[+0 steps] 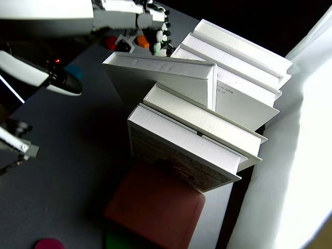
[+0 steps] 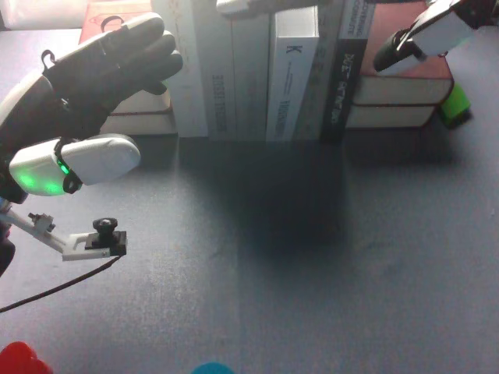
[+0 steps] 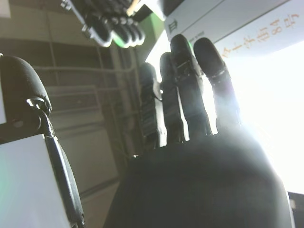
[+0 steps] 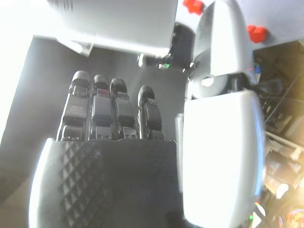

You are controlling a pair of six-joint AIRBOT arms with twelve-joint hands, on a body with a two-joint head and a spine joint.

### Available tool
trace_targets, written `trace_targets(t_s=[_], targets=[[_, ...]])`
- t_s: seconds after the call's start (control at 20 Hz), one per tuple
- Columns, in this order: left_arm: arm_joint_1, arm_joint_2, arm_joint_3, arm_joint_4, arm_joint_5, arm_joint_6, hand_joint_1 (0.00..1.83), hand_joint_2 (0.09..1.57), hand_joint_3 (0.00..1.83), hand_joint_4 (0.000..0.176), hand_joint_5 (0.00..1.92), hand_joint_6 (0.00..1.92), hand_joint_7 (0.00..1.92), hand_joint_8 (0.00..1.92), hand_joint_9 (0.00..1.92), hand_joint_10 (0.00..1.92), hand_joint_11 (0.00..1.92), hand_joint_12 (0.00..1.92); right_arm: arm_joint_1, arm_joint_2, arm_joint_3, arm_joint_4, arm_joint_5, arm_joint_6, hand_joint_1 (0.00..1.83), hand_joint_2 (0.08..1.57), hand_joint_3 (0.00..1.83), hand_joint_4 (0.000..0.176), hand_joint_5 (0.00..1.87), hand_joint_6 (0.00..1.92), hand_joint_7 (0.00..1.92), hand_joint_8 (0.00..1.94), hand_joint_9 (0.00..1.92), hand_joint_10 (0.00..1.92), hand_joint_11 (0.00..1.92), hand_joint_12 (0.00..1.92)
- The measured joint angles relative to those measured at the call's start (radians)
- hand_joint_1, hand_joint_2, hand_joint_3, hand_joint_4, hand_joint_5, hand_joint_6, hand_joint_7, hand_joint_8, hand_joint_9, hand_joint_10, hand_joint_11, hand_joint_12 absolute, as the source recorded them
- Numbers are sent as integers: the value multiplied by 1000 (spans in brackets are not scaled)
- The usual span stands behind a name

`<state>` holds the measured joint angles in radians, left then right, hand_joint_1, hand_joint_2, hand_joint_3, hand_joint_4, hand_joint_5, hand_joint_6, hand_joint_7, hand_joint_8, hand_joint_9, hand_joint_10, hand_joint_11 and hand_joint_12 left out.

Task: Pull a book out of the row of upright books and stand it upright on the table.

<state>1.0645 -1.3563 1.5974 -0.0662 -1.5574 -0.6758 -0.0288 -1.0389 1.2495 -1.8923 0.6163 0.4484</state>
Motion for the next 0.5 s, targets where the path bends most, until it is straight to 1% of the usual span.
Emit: trace_targets(t_s=[0.1,0.15,0.2,0.25,0.3,0.35,0.4,0.45,0.5], targets=[[-1,0,0,-1,0,0,977,778,0,79,504,8,515,18,539,27,0,1478,0,-6,0,-16,5,8,1305,872,0,176,0,0,0,0,0,0,93,49],[-1,0,0,-2,-1,0,998,776,0,81,511,10,510,13,535,24,0,1483,0,-11,0,-27,6,16,1249,846,0,176,0,0,0,0,0,0,18,740],[-2,0,0,-2,0,0,1005,775,0,87,514,9,518,12,536,23,0,1470,0,-14,4,-56,10,35,1269,816,0,176,0,0,0,0,0,0,3,940],[-3,0,0,-2,-1,0,1002,775,0,95,525,13,527,14,540,24,0,1467,0,-20,11,-79,13,56,1277,809,0,176,0,0,0,0,0,0,0,981],[-4,0,0,-2,-1,0,996,784,0,88,523,10,537,13,539,21,0,1438,0,-27,18,-101,14,79,1297,799,0,176,0,0,0,0,0,0,0,990],[-8,0,0,-2,0,0,987,782,0,90,523,9,544,14,544,23,0,1431,0,-38,26,-121,14,92,1262,822,0,176,0,0,0,0,0,0,0,1145],[-13,0,0,0,-1,0,991,787,0,91,523,8,541,13,539,20,0,1428,0,-48,33,-148,14,103,1222,858,3,176,0,0,0,0,0,0,0,1228],[-15,0,0,-1,-4,0,989,787,0,94,520,7,544,13,542,21,0,1425,0,-55,37,-156,14,109,1227,878,10,176,0,0,0,0,0,0,0,1245],[-16,0,0,-1,-6,0,990,786,0,98,526,8,546,11,547,21,0,1458,0,-59,37,-157,14,117,1215,894,7,176,8,2,0,0,0,0,0,1378]])
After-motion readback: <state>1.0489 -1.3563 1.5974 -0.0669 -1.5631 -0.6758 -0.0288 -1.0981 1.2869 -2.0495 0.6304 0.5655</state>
